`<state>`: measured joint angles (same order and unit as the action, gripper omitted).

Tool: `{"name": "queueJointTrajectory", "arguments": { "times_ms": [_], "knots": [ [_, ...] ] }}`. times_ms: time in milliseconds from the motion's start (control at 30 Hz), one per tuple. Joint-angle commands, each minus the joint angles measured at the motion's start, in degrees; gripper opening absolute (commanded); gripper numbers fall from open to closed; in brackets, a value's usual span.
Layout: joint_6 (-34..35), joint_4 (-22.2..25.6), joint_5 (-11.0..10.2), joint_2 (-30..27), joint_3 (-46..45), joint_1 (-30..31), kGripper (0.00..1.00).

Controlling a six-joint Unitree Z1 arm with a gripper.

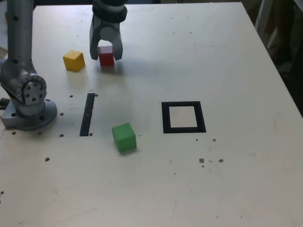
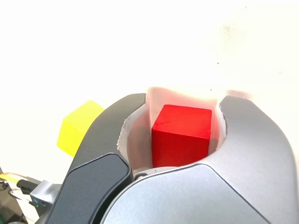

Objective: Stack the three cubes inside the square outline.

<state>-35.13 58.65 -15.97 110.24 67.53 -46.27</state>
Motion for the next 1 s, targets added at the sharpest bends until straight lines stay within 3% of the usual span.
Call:
{"name": "queueJointTrajectory", "arguments": {
  "times_ms": [0, 300, 600, 967],
  "knots": [
    [0.1, 0.5, 0.5, -0.6, 0.4, 0.7, 0.31],
    [3.2, 4.5, 3.4, -3.0, 3.1, 8.3, 0.31],
    [13.9, 9.7, 6.6, -5.0, 6.1, 23.2, 0.31],
    [24.1, 15.4, 7.5, -5.2, 11.7, 37.2, 0.31]
  ]
}}
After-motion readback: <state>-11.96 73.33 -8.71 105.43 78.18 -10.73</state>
